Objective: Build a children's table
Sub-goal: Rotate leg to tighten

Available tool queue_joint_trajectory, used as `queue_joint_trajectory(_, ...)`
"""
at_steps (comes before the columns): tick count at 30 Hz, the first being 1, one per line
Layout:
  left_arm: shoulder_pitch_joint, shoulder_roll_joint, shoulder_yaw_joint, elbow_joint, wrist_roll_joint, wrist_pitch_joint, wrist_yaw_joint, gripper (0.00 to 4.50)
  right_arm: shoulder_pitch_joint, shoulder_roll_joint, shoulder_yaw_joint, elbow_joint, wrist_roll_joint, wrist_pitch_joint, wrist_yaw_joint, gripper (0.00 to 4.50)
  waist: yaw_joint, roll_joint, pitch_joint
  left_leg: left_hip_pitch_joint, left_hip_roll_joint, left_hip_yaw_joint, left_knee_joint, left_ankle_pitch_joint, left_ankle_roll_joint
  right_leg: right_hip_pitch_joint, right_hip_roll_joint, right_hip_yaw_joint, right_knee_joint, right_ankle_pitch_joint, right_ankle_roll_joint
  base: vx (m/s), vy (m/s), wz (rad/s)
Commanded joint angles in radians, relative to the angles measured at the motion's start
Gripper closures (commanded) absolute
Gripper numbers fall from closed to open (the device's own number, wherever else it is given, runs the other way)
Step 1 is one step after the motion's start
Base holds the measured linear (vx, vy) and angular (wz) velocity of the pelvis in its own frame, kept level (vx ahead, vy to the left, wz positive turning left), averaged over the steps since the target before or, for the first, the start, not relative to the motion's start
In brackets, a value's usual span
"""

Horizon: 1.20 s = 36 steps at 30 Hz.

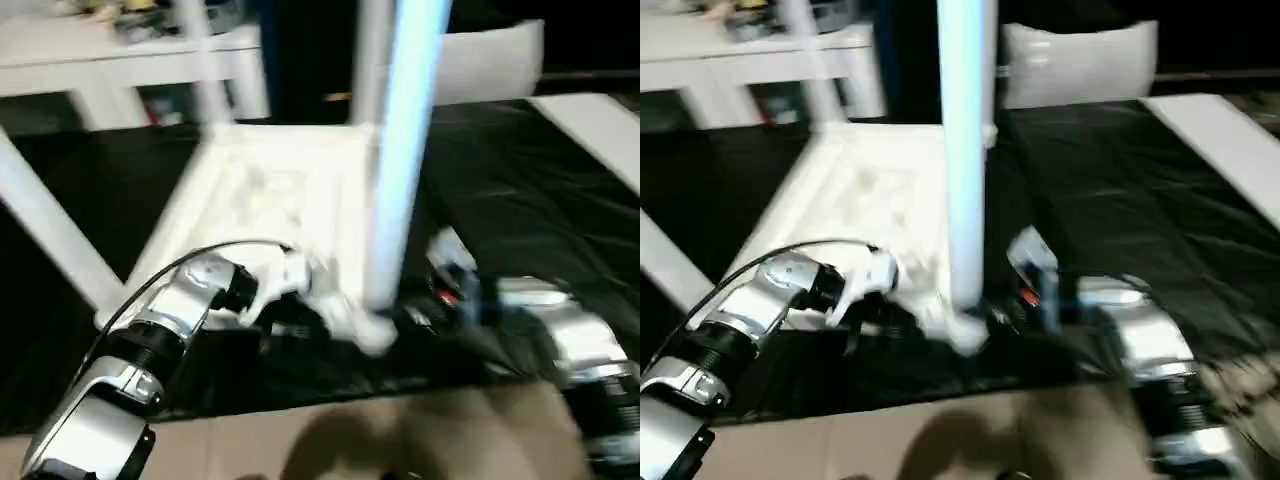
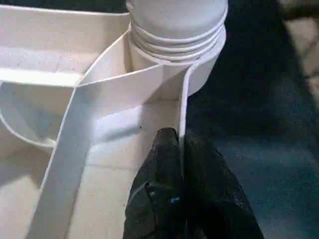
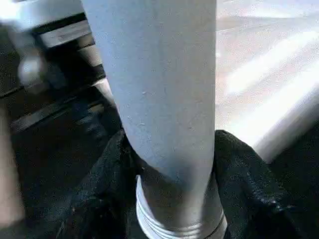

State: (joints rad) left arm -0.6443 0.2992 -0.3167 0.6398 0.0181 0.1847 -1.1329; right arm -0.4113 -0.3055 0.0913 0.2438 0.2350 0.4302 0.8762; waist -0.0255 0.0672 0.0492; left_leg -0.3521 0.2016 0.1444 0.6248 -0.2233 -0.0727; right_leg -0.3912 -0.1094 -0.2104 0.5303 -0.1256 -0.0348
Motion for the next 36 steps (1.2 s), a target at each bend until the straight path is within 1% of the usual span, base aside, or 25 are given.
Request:
queue_joint_trajectory(1, -0.009, -0.089, -0.012, -0.072, -0.045, 0.026, 0.024, 4.50, -0.040, 0.070, 0.027, 0.026, -0.019, 0.043, -0.122, 2.59, -0.019, -0.001, -0.057, -0.013, 0.040, -0.028, -0.085, -0.369, 0.023, 0.077, -0.050, 0.014, -0.092, -0.589, 0.073, 0.000, 0.000, 0.00)
queue_joint_trajectory(2, -0.010, -0.096, -0.010, -0.072, -0.044, 0.033, 0.035, 4.50, -0.044, 0.081, 0.022, 0.031, -0.024, 0.049, -0.146, 2.59, -0.035, 0.004, -0.056, -0.022, 0.071, -0.045, -0.109, -0.455, 0.023, 0.093, -0.050, 0.030, -0.059, -0.518, 0.064, 0.000, 0.000, 0.00)
queue_joint_trajectory(3, -0.017, -0.120, 0.001, -0.063, -0.038, 0.051, 0.084, 4.50, -0.064, 0.113, 0.012, 0.056, -0.050, 0.058, -0.230, 2.59, -0.050, -0.005, -0.054, -0.011, 0.069, -0.044, -0.114, -0.501, 0.012, 0.082, -0.055, 0.047, -0.054, -0.495, 0.045, 0.000, 0.000, 0.00)
queue_joint_trajectory(4, -0.026, -0.139, 0.008, -0.051, -0.032, 0.059, 0.126, 4.50, -0.080, 0.138, -0.002, 0.075, -0.056, 0.066, -0.286, 2.59, -0.060, -0.011, -0.052, -0.003, 0.049, -0.036, -0.102, -0.501, 0.006, 0.072, -0.059, 0.041, -0.072, -0.546, 0.044, 0.000, 0.000, 0.00)
queue_joint_trajectory(5, -0.029, -0.147, 0.011, -0.046, -0.029, 0.063, 0.143, 4.50, -0.086, 0.148, -0.008, 0.082, -0.058, 0.069, -0.309, 2.59, -0.075, -0.020, -0.053, 0.013, 0.004, -0.014, -0.061, -0.432, 0.000, 0.051, -0.066, 0.012, -0.113, -0.680, 0.059, 0.000, 0.000, 0.00)
queue_joint_trajectory(6, -0.043, -0.170, 0.025, -0.030, -0.025, 0.069, 0.198, 4.50, -0.100, 0.171, -0.019, 0.098, -0.063, 0.072, -0.356, 2.59, -0.084, -0.017, -0.057, 0.011, -0.012, -0.004, -0.044, -0.357, 0.012, 0.053, -0.070, -0.008, -0.128, -0.707, 0.075, 0.000, 0.000, 0.00)
queue_joint_trajectory(7, -0.055, -0.195, 0.042, -0.020, -0.020, 0.081, 0.259, 4.50, -0.111, 0.192, -0.024, 0.112, -0.076, 0.066, -0.401, 2.59, -0.089, -0.014, -0.059, 0.004, -0.008, -0.006, -0.048, -0.343, 0.018, 0.059, -0.069, -0.011, -0.126, -0.685, 0.078, 0.000, 0.000, 0.00)
queue_joint_trajectory(8, -0.065, -0.213, 0.055, -0.012, -0.016, 0.086, 0.306, 4.50, -0.118, 0.200, -0.022, 0.123, -0.094, 0.050, -0.428, 2.59, -0.098, -0.010, -0.058, -0.013, 0.010, -0.019, -0.059, -0.345, 0.022, 0.070, -0.061, -0.012, -0.117, -0.638, 0.085, 0.000, 0.000, 0.00)
queue_joint_trajectory(9, -0.073, -0.228, 0.064, -0.007, -0.011, 0.086, 0.344, 4.50, -0.121, 0.203, -0.017, 0.134, -0.104, 0.017, -0.431, 2.03, -0.099, -0.007, -0.060, -0.014, 0.017, -0.023, -0.063, -0.354, 0.023, 0.071, -0.056, -0.009, -0.111, -0.619, 0.088, 0.000, 0.000, 0.00)
queue_joint_trajectory(10, -0.075, -0.236, 0.068, -0.011, -0.007, 0.094, 0.360, 4.50, -0.121, 0.207, -0.017, 0.136, -0.108, 0.002, -0.432, 2.03, -0.101, -0.012, -0.062, -0.006, 0.014, -0.021, -0.061, -0.355, 0.026, 0.062, -0.058, -0.001, -0.113, -0.599, 0.081, 0.000, 0.000, 0.00)
queue_joint_trajectory(12, -0.068, -0.241, 0.072, -0.033, -0.001, 0.106, 0.373, 4.50, -0.109, 0.216, -0.037, 0.120, -0.097, -0.012, -0.434, 1.89, -0.104, -0.014, -0.067, -0.027, 0.010, -0.025, -0.065, -0.295, 0.040, 0.075, -0.065, 0.008, -0.099, -0.550, 0.055, 0.000, 0.000, 0.00)
queue_joint_trajectory(13, -0.063, -0.237, 0.071, -0.041, 0.001, 0.108, 0.371, 4.50, -0.100, 0.212, -0.043, 0.106, -0.090, -0.025, -0.421, 1.89, -0.102, -0.014, -0.069, -0.026, 0.011, -0.024, -0.066, -0.279, 0.044, 0.074, -0.066, 0.012, -0.095, -0.532, 0.044, 0.000, 0.000, 0.00)
queue_joint_trajectory(15, -0.058, -0.231, 0.069, -0.047, 0.006, 0.107, 0.369, 4.50, -0.091, 0.205, -0.049, 0.091, -0.082, -0.037, -0.405, 1.51, -0.096, -0.011, -0.074, -0.033, 0.015, -0.026, -0.068, -0.214, 0.059, 0.077, -0.069, 0.025, -0.079, -0.455, 0.001, 0.026, -0.001, 0.02)
queue_joint_trajectory(16, -0.053, -0.220, 0.063, -0.050, 0.010, 0.098, 0.358, 4.50, -0.081, 0.193, -0.054, 0.076, -0.075, -0.051, -0.387, 1.46, -0.091, -0.010, -0.080, -0.035, 0.019, -0.027, -0.067, -0.159, 0.075, 0.079, -0.069, 0.033, -0.066, -0.380, -0.032, 0.000, 0.000, 0.00)
queue_joint_trajectory(18, -0.046, -0.205, 0.061, -0.051, 0.012, 0.083, 0.344, 4.50, -0.065, 0.168, -0.057, 0.057, -0.065, -0.065, -0.349, 1.35, -0.078, -0.015, -0.086, -0.042, 0.022, -0.028, -0.061, -0.057, 0.122, 0.081, -0.067, 0.048, -0.038, -0.239, -0.087, 0.000, 0.000, 0.00)
queue_joint_trajectory(19, -0.042, -0.193, 0.059, -0.050, 0.012, 0.071, 0.332, 4.50, -0.053, 0.147, -0.057, 0.048, -0.058, -0.081, -0.317, 1.06, -0.071, -0.013, -0.094, -0.046, 0.020, -0.028, -0.055, 0.002, 0.146, 0.085, -0.067, 0.052, -0.021, -0.162, -0.109, 0.000, 0.000, 0.00)
queue_joint_trajectory(21, -0.038, -0.177, 0.056, -0.049, 0.012, 0.054, 0.310, 4.50, -0.038, 0.119, -0.055, 0.032, -0.047, -0.094, -0.268, 1.00, -0.063, -0.016, -0.093, -0.047, 0.019, -0.025, -0.053, 0.029, 0.172, 0.081, -0.066, 0.055, -0.017, -0.123, -0.121, 0.000, 0.000, 0.00)
queue_joint_trajectory(23, -0.030, -0.148, 0.050, -0.049, 0.008, 0.041, 0.261, 4.50, -0.014, 0.061, -0.049, 0.005, -0.034, -0.107, -0.180, 0.93, -0.045, -0.019, -0.085, -0.042, 0.017, -0.016, -0.055, -0.002, 0.188, 0.080, -0.062, 0.055, -0.026, -0.180, -0.111, 0.000, 0.000, 0.00)
queue_joint_trajectory(24, -0.027, -0.130, 0.043, -0.047, 0.009, 0.027, 0.230, 4.50, -0.001, 0.025, -0.043, -0.006, -0.033, -0.118, -0.129, 0.64, -0.028, -0.019, -0.082, -0.037, 0.018, -0.013, -0.056, -0.031, 0.175, 0.079, -0.063, 0.055, -0.034, -0.239, -0.093, 0.000, 0.000, 0.00)
queue_joint_trajectory(26, -0.026, -0.124, 0.040, -0.045, 0.010, 0.015, 0.220, 4.50, 0.001, 0.016, -0.041, -0.008, -0.034, -0.122, -0.115, 0.54, -0.014, -0.018, -0.078, -0.030, 0.019, -0.010, -0.059, -0.075, 0.145, 0.072, -0.060, 0.054, -0.042, -0.322, -0.073, 0.000, 0.000, 0.00)
queue_joint_trajectory(28, -0.020, -0.083, 0.015, -0.039, 0.002, -0.046, 0.111, 4.50, 0.019, -0.061, -0.031, -0.025, -0.021, -0.143, 0.004, 0.47, -0.002, -0.019, -0.074, -0.020, 0.020, -0.007, -0.063, -0.124, 0.117, 0.067, -0.060, 0.052, -0.056, -0.397, -0.049, 0.000, 0.000, 0.00)
queue_joint_trajectory(29, -0.016, -0.067, 0.004, -0.039, -0.001, -0.058, 0.067, 4.50, 0.025, -0.089, -0.023, -0.033, -0.013, -0.144, 0.051, 0.21, 0.005, -0.020, -0.072, -0.020, 0.021, -0.005, -0.065, -0.145, 0.110, 0.068, -0.058, 0.053, -0.058, -0.420, -0.034, 0.000, 0.000, 0.00)
queue_joint_trajectory(31, -0.008, -0.037, -0.022, -0.045, -0.011, -0.091, -0.037, 4.50, 0.033, -0.141, -0.002, -0.048, 0.003, -0.153, 0.146, 0.14, 0.017, -0.021, -0.072, -0.018, 0.024, -0.006, -0.068, -0.162, 0.104, 0.066, -0.058, 0.054, -0.060, -0.434, -0.022, 0.000, 0.000, 0.00)
queue_joint_trajectory(32, -0.007, -0.033, -0.026, -0.046, -0.013, -0.097, -0.052, 4.50, 0.034, -0.147, 0.001, -0.049, 0.005, -0.155, 0.159, 0.14, 0.024, -0.019, -0.072, -0.011, 0.027, -0.004, -0.069, -0.174, 0.102, 0.060, -0.058, 0.058, -0.059, -0.438, -0.024, 0.000, 0.000, 0.00)
queue_joint_trajectory(36, -0.006, 0.016, -0.087, -0.031, -0.009, -0.201, -0.217, 4.50, 0.029, -0.212, 0.030, -0.043, 0.045, -0.159, 0.339, 0.14, 0.050, -0.022, -0.072, -0.008, 0.030, -0.001, -0.074, -0.169, 0.100, 0.058, -0.057, 0.067, -0.052, -0.426, -0.044, 0.000, 0.000, 0.00)
